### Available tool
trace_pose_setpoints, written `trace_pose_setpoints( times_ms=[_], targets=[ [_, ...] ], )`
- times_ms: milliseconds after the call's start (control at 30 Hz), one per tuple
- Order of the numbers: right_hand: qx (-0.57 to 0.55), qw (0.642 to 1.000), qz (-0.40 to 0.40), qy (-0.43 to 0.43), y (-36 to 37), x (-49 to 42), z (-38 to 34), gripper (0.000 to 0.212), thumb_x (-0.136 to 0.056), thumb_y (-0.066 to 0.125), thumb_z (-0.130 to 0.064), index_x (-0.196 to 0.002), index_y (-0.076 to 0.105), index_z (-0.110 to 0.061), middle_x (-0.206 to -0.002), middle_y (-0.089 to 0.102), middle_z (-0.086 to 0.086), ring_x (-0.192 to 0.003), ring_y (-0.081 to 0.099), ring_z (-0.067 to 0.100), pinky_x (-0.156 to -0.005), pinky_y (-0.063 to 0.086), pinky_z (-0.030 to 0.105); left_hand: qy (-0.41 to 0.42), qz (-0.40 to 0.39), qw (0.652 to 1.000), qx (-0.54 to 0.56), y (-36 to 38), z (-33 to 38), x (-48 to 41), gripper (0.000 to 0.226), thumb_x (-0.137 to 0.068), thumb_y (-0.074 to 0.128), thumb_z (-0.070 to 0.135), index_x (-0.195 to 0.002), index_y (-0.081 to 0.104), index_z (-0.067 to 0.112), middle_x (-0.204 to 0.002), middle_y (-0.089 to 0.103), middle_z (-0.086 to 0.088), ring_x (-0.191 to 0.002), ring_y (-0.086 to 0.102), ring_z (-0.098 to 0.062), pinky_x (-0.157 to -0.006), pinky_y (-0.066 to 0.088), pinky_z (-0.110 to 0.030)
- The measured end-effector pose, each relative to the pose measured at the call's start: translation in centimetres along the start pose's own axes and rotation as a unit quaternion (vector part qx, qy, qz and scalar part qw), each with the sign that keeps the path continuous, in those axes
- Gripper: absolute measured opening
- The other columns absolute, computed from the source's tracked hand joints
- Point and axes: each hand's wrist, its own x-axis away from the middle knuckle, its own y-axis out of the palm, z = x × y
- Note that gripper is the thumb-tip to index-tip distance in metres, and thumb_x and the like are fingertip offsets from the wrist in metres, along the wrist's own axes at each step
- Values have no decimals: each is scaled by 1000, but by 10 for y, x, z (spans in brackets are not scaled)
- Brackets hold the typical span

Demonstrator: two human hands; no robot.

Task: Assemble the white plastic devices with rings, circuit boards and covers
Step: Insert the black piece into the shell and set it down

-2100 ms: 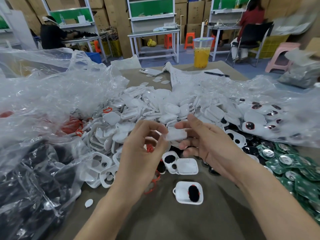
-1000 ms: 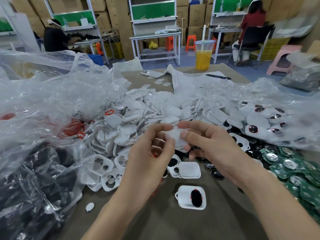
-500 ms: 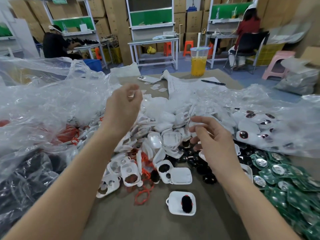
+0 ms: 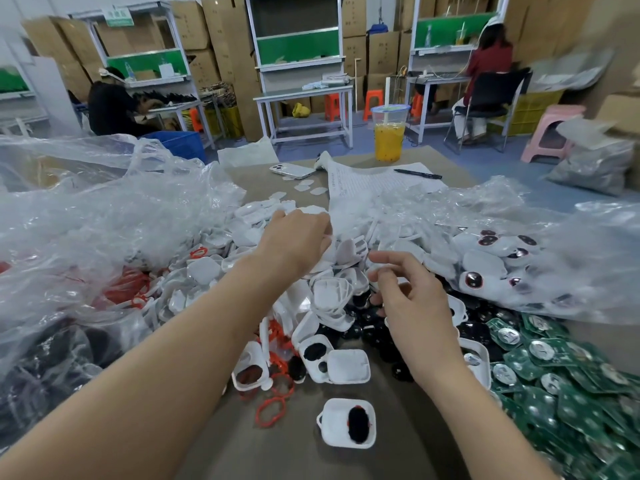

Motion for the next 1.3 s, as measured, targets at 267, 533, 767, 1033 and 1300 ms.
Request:
trace_pose_setpoints(
  times_ms=[267, 533, 767, 1033, 1300],
  targets=[
    [-53, 998, -31, -8, 0, 2, -6, 14, -99, 57, -38, -103, 65, -48, -98, 68, -18, -82, 67, 7, -74, 54, 28, 5, 188, 930, 316, -28, 11, 49, 7, -97, 64, 37, -94, 64, 31, -98, 63, 19, -102, 53, -2, -88, 38, -12],
    [-160, 980, -120, -7, 6, 7, -18, 10, -88, 73, -31, -90, 78, -23, -69, 69, -4, -59, 62, 6, -60, 50, 14, -118, 123, 758, 630, -6, 37, 129, 14, -87, 70, 41, -89, 75, 28, -71, 68, 12, -59, 59, -2, -58, 50, -16],
    [-215, 965, -135, 61, 12, 5, -14, 25, -76, 76, -38, -90, 78, -17, -75, 71, 2, -59, 61, 13, -55, 51, 22, -144, 64, 615, 773, 5, 21, 134, 26, -82, 84, 29, -108, 77, 28, -84, 70, 2, -72, 63, -13, -66, 53, -22],
    [-256, 945, -173, 108, 13, 4, -13, 35, -73, 82, -38, -97, 77, -13, -77, 69, 6, -59, 59, 15, -54, 51, 24, -147, 69, 550, 819, 5, 19, 132, 21, -83, 74, 18, -103, 76, 25, -87, 69, -7, -73, 64, -17, -61, 54, -22],
    [-222, 946, -204, 116, 12, 5, -9, 30, -77, 77, -31, -104, 79, -18, -77, 67, 4, -61, 56, 13, -58, 52, 27, -135, 53, 542, 828, 9, 17, 131, 22, -80, 77, 22, -102, 76, 25, -93, 70, -4, -75, 64, -14, -65, 54, -24]
  ],
)
